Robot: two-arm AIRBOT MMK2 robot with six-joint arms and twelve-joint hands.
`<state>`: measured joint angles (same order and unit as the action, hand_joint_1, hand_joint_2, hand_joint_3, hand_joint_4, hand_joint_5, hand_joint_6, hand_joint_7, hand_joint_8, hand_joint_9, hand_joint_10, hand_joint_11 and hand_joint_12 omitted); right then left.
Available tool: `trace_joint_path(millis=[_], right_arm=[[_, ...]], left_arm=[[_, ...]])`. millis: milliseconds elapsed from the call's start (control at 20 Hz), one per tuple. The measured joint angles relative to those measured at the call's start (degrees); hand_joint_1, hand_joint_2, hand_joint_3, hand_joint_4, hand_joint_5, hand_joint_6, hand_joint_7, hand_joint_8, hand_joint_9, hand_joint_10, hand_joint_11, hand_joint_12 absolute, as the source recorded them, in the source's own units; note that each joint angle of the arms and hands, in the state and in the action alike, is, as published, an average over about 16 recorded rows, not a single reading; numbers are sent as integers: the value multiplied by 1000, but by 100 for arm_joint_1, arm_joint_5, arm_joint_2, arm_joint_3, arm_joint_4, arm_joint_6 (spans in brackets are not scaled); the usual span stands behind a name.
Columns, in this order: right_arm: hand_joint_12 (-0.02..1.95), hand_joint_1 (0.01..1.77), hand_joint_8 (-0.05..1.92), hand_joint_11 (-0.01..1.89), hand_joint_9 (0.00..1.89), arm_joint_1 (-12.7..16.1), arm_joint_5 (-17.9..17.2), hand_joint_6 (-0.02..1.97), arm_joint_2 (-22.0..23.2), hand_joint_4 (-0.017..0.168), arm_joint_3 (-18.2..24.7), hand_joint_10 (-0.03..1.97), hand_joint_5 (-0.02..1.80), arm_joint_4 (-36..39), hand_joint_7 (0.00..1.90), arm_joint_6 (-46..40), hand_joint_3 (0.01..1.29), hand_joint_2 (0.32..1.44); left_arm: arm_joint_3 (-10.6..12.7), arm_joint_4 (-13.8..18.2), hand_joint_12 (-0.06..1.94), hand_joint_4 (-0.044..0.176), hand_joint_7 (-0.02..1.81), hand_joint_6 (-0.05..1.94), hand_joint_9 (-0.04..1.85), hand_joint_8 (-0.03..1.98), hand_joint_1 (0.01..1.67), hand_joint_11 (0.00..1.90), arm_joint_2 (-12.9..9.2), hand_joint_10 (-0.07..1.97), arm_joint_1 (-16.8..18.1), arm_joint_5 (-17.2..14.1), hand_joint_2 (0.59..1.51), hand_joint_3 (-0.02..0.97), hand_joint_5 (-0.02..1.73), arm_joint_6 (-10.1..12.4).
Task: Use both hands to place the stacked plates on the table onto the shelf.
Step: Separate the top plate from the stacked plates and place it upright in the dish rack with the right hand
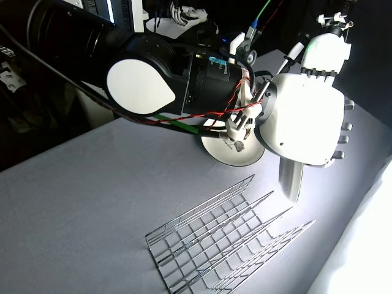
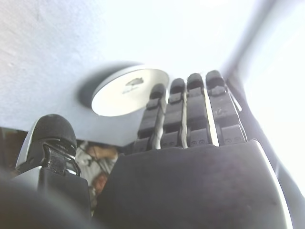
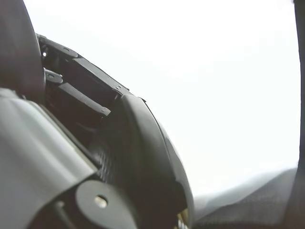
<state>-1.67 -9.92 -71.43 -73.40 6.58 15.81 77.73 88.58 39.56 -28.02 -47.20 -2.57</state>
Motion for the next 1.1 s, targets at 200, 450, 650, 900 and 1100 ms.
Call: trace_joint_path(millis=[200,450,650,900,1100], right_arm=[[1024,1389,710,821,1008,4,-38,766,-8,-8,35,982,1025,-523,1144,-33,14,962],[1040,1391,720,816,1004,41,-120,741,6,-8,58,994,1023,-1251,1139,-60,14,966],[1040,1393,719,818,1010,86,-189,726,73,-8,69,990,1024,-1745,1139,-68,14,970],[1050,1394,732,818,1006,141,-255,724,259,-8,139,992,1022,-2177,1130,-71,14,975],[1049,1394,720,822,1013,150,-282,723,470,-8,238,979,1024,-2376,1131,-72,14,977]], left_arm=[[3,-10,11,2,20,19,18,9,22,14,11,6,0,-5,1180,9,21,0],[16,-11,12,2,19,19,18,8,22,14,30,6,0,-6,1180,9,21,0],[25,-12,12,2,18,19,18,8,21,14,45,6,1,-9,1180,9,21,0],[35,-24,12,2,18,19,18,8,22,15,55,6,1,-18,1180,9,21,0],[31,-45,12,2,17,19,18,8,22,15,60,6,1,-37,1180,9,20,0]])
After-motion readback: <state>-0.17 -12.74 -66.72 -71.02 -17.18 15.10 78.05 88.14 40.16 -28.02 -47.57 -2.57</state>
